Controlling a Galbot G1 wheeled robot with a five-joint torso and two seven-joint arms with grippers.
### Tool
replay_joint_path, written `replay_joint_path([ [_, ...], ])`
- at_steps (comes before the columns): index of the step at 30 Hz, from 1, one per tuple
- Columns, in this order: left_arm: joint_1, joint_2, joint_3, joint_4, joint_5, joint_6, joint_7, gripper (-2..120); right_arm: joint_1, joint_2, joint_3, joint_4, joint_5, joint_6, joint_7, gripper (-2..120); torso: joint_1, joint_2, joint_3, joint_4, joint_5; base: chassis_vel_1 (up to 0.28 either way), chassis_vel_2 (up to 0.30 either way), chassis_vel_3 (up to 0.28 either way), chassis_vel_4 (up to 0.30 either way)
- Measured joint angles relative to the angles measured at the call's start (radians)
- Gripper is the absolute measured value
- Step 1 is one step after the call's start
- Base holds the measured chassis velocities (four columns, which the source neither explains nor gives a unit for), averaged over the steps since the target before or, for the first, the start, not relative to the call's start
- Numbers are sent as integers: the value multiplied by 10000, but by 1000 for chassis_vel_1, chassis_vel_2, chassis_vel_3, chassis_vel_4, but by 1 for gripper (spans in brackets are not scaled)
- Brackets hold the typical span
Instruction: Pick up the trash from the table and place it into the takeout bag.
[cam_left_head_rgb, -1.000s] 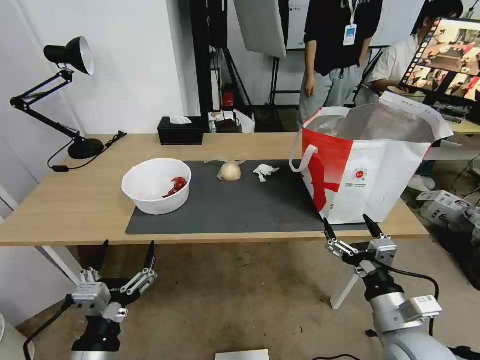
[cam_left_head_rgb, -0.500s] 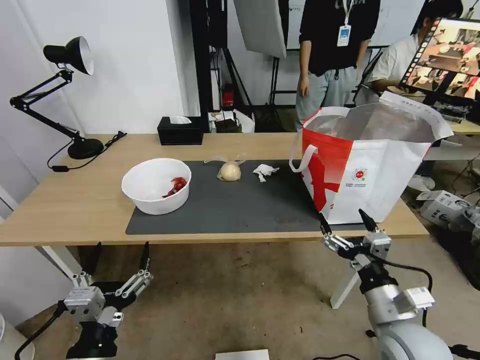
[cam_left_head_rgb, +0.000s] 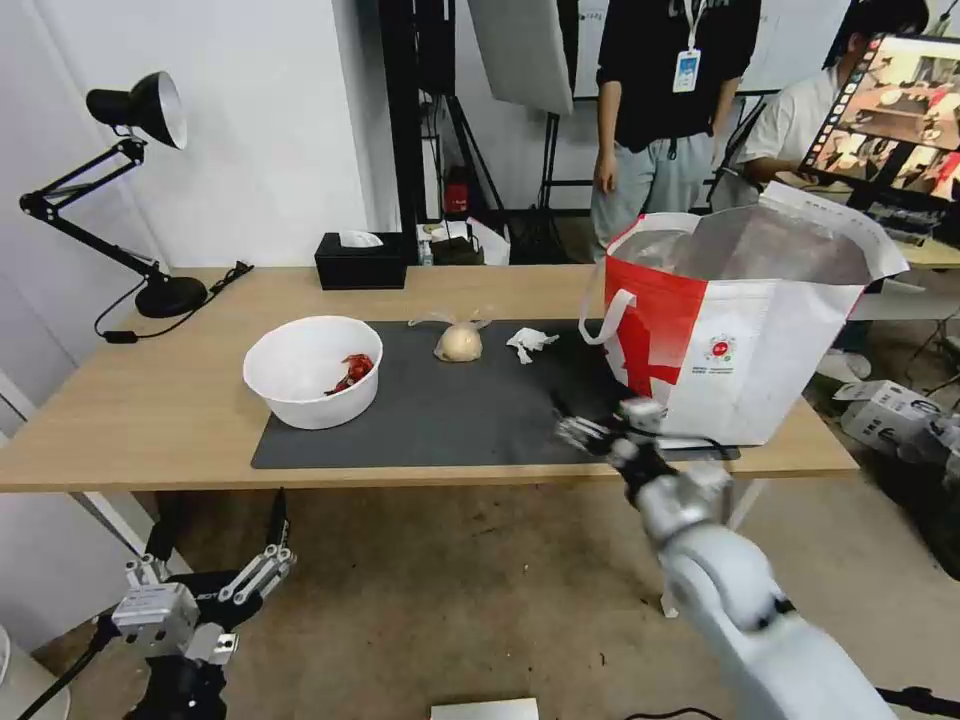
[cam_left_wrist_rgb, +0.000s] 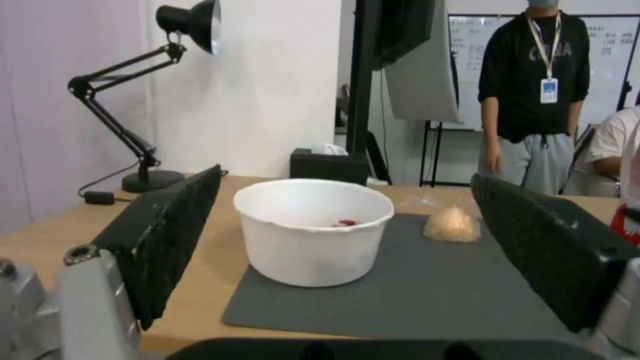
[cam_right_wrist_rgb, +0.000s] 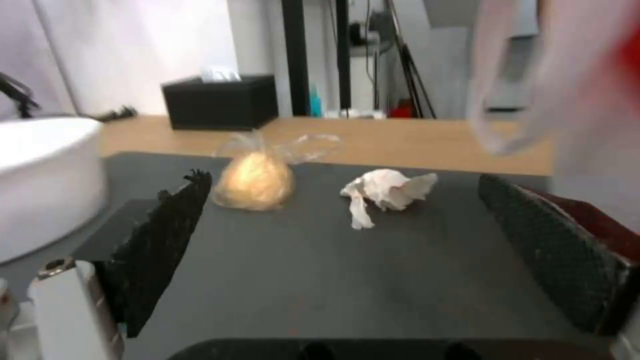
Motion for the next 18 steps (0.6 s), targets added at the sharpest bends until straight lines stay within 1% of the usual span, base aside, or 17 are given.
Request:
replay_joint_path([
  [1,-66,-1,95,-81,68,129,-87,100,592,84,-372,-569,150,-66,138,100,-1,0,0,0,-1,0,0,0,0],
  [2,-66,-1,95,-81,68,129,-87,100,592,84,-372,-569,150,-66,138,100,-1,0,0,0,-1,0,0,0,0],
  [3,-110,-1,139,-133,100,206,-139,100,906,146,-591,-900,242,-112,207,100,0,0,0,-2,0,0,0,0,0],
  [5,-268,1,271,-225,199,476,-299,100,1891,364,-1269,-1940,456,-290,420,100,0,0,0,-3,2,0,0,0,0],
  [6,-268,1,271,-225,199,476,-299,100,1891,364,-1269,-1940,456,-290,420,100,0,0,0,-3,2,0,0,0,0],
  [7,-334,3,357,-232,241,662,-384,100,2457,491,-1613,-2425,603,-413,540,100,0,0,-1,-2,-1,0,0,0,0],
  [8,-345,3,377,-234,251,697,-403,100,2650,540,-1730,-2593,663,-468,607,100,0,-1,-1,-1,-1,0,0,0,0],
  [9,-392,4,472,-238,301,802,-481,100,3104,688,-1996,-3053,802,-559,805,100,0,-1,-1,1,0,0,0,0,0],
  [10,-392,4,472,-238,301,802,-481,100,3104,688,-1996,-3053,802,-559,805,100,0,-1,-1,1,0,0,0,0,0],
  [11,-411,4,527,-239,342,840,-530,100,3480,832,-2198,-3464,880,-610,982,100,0,0,-1,-3,1,0,0,0,0],
  [13,-397,6,534,-240,367,851,-584,100,4294,1150,-2608,-4299,1114,-765,1361,100,0,0,-2,-2,-2,0,0,0,0],
  [14,-397,6,534,-240,367,851,-584,100,4294,1150,-2608,-4299,1114,-765,1361,100,0,0,-2,-2,-2,0,0,0,0],
  [17,-384,12,465,-240,346,852,-607,100,4941,1541,-2912,-4995,1758,-1117,2084,100,0,0,-2,-1,-2,0,0,0,0],
  [18,-384,12,465,-240,346,852,-607,100,4941,1541,-2912,-4995,1758,-1117,2084,100,0,0,-2,-1,-2,0,0,0,0],
])
